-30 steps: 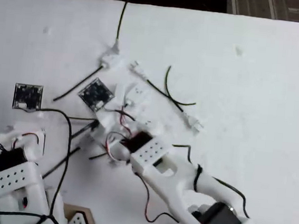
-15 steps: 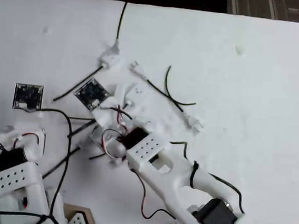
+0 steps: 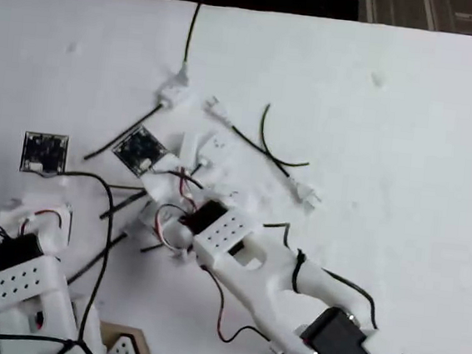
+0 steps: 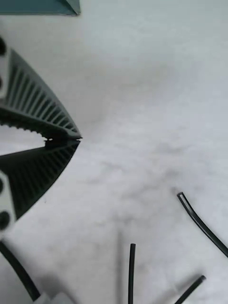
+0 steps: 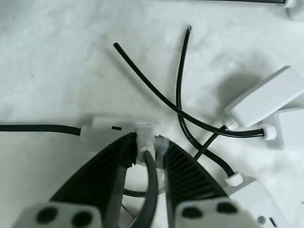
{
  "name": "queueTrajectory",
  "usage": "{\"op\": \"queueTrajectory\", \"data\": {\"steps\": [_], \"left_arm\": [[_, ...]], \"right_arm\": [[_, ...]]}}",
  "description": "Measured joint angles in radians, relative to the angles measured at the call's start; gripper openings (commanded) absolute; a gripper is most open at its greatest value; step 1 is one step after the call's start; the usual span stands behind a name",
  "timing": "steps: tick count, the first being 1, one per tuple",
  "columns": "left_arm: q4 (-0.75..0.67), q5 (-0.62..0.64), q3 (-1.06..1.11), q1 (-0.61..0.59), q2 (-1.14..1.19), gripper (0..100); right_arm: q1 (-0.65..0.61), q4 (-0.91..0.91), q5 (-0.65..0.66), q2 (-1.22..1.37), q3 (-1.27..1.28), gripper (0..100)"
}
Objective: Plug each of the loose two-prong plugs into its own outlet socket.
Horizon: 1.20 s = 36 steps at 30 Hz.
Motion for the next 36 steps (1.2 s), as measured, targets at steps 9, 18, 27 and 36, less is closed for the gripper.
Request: {"op": "queueTrajectory", "data": {"steps": [9,18,27,36], "left_arm": [[0.0,0.0,0.0,0.0,0.0,2],[0.0,0.0,0.0,0.0,0.0,2],[0.0,0.0,0.0,0.0,0.0,2],[0.0,0.0,0.0,0.0,0.0,2]], "right_arm": [[0.0,0.043,-0.002,0.006,-0.014,1.7],[0.0,0.114,-0.003,0.006,-0.034,1.7],[-0.002,0.229,-0.071,0.006,-0.089,1.7],[-0.002,0.258,-0.074,0.009,-0.115,1.7]]}}
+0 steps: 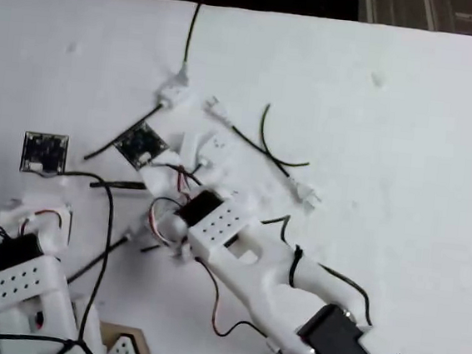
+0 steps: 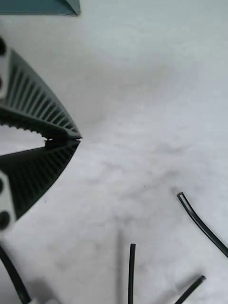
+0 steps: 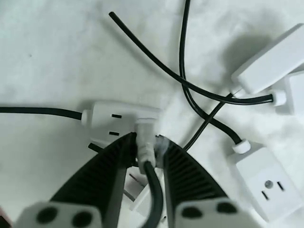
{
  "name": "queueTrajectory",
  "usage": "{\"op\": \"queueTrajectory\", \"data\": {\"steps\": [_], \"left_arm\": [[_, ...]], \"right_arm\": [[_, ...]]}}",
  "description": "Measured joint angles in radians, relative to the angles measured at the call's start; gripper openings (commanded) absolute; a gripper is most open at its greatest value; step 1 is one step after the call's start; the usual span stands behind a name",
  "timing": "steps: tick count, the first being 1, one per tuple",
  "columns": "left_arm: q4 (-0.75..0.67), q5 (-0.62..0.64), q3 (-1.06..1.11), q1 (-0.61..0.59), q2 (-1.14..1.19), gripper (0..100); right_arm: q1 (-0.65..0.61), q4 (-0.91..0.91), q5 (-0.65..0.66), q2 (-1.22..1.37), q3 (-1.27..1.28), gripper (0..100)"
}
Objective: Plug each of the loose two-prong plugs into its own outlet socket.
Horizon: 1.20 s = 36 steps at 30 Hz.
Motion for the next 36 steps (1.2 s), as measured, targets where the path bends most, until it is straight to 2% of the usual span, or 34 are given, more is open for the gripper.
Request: {"op": "queueTrajectory", "data": {"steps": [5,16,23,36], "left_arm": [[0.0,0.0,0.0,0.0,0.0,2],[0.0,0.0,0.0,0.0,0.0,2],[0.0,0.0,0.0,0.0,0.0,2],[0.0,0.0,0.0,0.0,0.0,2]], "right_arm": [[0.0,0.063,0.0,0.0,-0.037,1.7],[-0.003,0.069,-0.002,0.026,-0.048,1.7],[-0.003,0.064,-0.068,0.126,-0.084,1.7],[0.012,0.121,-0.155,0.094,-0.083,1.7]]}}
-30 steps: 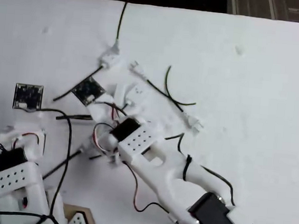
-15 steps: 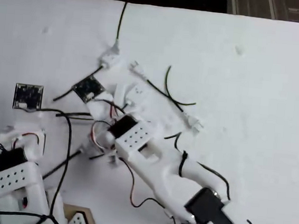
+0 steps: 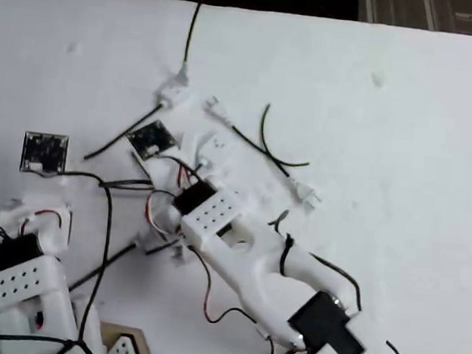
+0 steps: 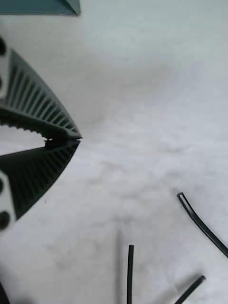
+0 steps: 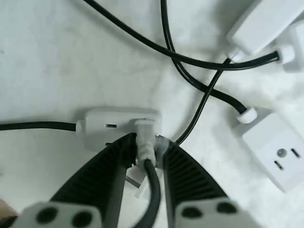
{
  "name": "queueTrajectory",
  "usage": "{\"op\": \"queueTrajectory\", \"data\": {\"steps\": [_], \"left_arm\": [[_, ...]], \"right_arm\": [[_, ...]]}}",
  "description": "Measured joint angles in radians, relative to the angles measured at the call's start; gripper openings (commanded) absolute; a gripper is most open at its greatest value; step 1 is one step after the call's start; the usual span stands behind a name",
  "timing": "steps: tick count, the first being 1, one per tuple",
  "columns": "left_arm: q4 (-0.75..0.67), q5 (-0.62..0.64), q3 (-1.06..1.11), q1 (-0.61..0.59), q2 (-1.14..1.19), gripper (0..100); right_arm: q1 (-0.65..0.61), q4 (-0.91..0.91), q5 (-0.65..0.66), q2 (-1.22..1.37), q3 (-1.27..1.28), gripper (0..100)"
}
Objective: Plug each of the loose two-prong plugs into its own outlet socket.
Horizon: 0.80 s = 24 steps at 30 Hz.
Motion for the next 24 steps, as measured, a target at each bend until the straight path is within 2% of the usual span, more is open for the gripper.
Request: {"op": "queueTrajectory", "data": {"steps": [7,9,12,16,24], "left_arm": [[0.0,0.0,0.0,0.0,0.0,2],[0.0,0.0,0.0,0.0,0.0,2],[0.0,0.0,0.0,0.0,0.0,2],[0.0,0.0,0.0,0.0,0.0,2],[0.0,0.0,0.0,0.02,0.0,2]], "right_arm": [[0.006,-0.044,0.0,0.077,-0.012,2.3],[0.002,-0.044,0.018,0.08,-0.021,6.2],[-0.005,-0.009,0.046,0.048,-0.029,17.6],[-0.014,0.094,0.052,-0.063,-0.028,27.1],[-0.014,0.272,0.061,-0.437,-0.028,27.2]]}}
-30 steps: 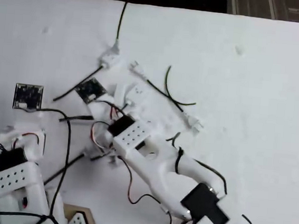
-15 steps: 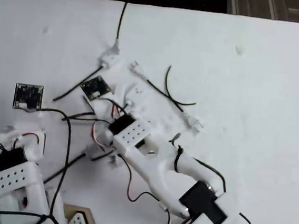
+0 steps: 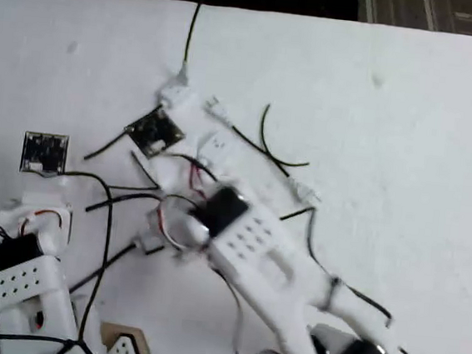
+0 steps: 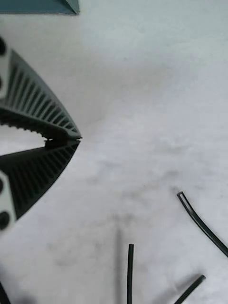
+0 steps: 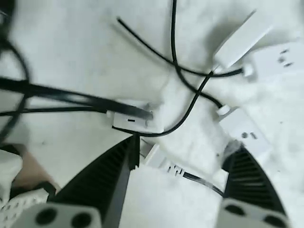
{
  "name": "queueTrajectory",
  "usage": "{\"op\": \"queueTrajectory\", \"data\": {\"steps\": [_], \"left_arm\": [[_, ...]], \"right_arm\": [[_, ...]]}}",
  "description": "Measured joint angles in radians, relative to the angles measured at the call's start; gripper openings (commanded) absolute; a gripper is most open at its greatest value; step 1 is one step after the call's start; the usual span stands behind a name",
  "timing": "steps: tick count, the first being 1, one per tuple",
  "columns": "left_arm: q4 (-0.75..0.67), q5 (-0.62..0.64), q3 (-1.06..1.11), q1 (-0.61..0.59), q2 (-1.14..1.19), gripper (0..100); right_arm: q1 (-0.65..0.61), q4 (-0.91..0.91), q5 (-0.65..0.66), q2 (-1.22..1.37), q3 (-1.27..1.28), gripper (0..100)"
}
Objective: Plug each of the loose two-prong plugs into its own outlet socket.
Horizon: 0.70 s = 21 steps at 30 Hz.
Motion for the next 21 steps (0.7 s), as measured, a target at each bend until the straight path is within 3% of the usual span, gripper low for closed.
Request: {"op": "queueTrajectory", "data": {"steps": [4,7,13,21], "left_arm": [[0.031,-0.005,-0.002,0.071,0.0,2],[0.138,-0.068,-0.048,0.146,0.0,4],[0.322,-0.157,-0.138,0.33,0.0,26],[0.341,-0.164,-0.138,0.514,0.0,25]], "right_arm": [[0.032,0.12,0.0,-0.204,0.0,27.2],[0.107,0.206,0.0,-0.308,0.018,27.2],[0.336,0.253,0.003,-0.399,0.157,27.2],[0.427,0.253,0.003,-0.434,0.23,27.2]]}}
